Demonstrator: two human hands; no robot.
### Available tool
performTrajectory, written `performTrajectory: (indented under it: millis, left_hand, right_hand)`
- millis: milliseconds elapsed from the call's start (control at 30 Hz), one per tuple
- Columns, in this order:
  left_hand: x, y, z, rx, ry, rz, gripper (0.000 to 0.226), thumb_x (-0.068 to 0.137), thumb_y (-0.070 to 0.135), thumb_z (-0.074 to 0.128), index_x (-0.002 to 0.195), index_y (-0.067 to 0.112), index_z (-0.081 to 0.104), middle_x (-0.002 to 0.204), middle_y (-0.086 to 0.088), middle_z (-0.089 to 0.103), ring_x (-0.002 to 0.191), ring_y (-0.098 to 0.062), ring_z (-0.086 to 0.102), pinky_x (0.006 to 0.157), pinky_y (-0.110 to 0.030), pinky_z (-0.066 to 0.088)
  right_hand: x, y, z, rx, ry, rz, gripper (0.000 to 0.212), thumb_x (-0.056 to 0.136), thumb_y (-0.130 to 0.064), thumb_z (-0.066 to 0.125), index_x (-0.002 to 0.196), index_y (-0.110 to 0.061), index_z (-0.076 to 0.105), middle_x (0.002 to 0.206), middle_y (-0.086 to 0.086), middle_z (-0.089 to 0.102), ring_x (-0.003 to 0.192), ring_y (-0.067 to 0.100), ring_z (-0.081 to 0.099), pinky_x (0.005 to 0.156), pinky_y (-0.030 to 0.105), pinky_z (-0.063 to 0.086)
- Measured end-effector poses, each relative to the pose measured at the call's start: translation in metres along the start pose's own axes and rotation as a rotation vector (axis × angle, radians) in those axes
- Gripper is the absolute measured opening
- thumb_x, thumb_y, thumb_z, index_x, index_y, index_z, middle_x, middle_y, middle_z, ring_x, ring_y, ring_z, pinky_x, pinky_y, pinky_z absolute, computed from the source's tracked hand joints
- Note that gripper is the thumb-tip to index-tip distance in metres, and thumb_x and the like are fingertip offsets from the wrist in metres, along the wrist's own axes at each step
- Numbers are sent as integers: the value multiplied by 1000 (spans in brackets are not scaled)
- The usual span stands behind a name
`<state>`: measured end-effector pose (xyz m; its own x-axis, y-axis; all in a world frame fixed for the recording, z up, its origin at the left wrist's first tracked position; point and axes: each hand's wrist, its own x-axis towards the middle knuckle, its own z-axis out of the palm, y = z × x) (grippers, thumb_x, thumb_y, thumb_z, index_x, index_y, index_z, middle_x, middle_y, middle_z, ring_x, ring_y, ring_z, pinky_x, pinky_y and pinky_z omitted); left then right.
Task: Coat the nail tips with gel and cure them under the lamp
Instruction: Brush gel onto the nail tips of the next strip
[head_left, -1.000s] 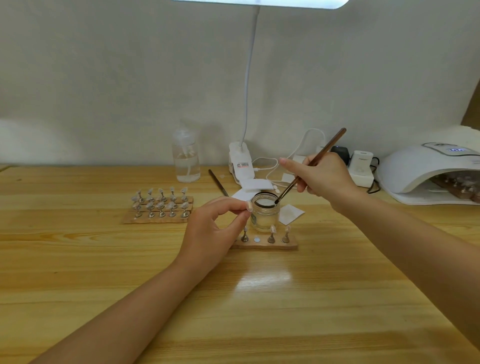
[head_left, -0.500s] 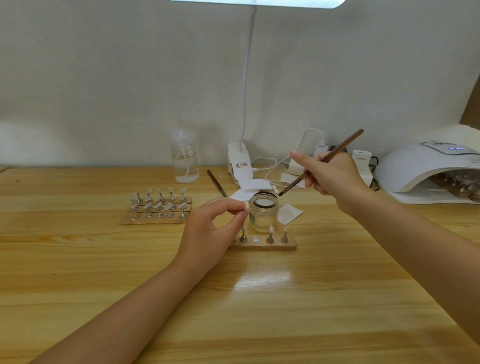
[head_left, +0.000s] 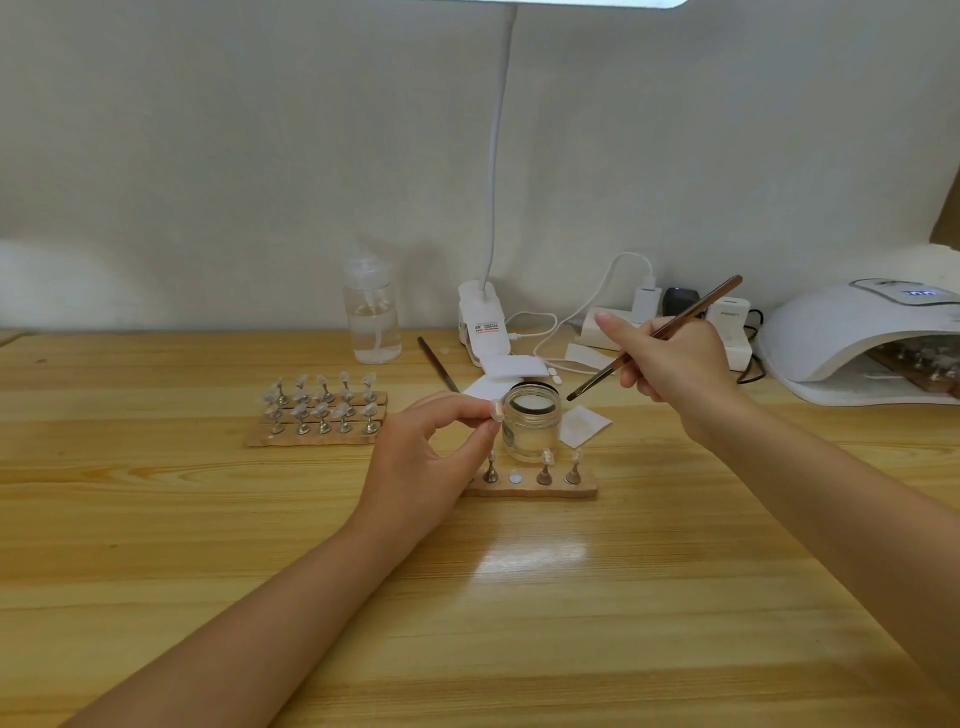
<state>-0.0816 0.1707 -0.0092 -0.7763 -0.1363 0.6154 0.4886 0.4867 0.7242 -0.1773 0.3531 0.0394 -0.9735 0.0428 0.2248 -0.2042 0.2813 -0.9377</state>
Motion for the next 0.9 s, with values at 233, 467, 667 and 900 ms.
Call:
performTrajectory:
  millis: [233,467,667,900]
  left_hand:
    - [0,0,0,20,0,1,27,78,1,67,78,29,66,79,7,68,82,-2,59,74,-2,37]
    - [1,-2,1,22,-6,-19,22,79,2,67,79,23,68,82,8,68,82,-1,60,76,-5,40]
    - [1,-1,0,20,-6,-46,16,79,5,68,82,21,71,81,10,69,81,-1,62,78,-11,45]
    - [1,0,0,13,-16,-45,14,79,6,68,81,19,72,79,8,69,78,-1,62,77,-13,46]
  right_hand:
    - [-31,-12,6,216,-27,-259,33,86,-35,60,63,-11,55,47,1,62,35,10,49,43,12,40]
    - [-71,-1,28,199,-50,-533,21,80,-41,53,73,-25,64,58,-5,66,51,2,60,53,11,46]
    - [-71,4,31,175,-32,-572,21,82,-38,54,69,-25,64,61,-5,67,56,5,62,60,15,48]
    - [-72,3,32,191,-48,-532,23,83,-36,56,66,-22,65,63,-6,67,52,8,61,58,12,47]
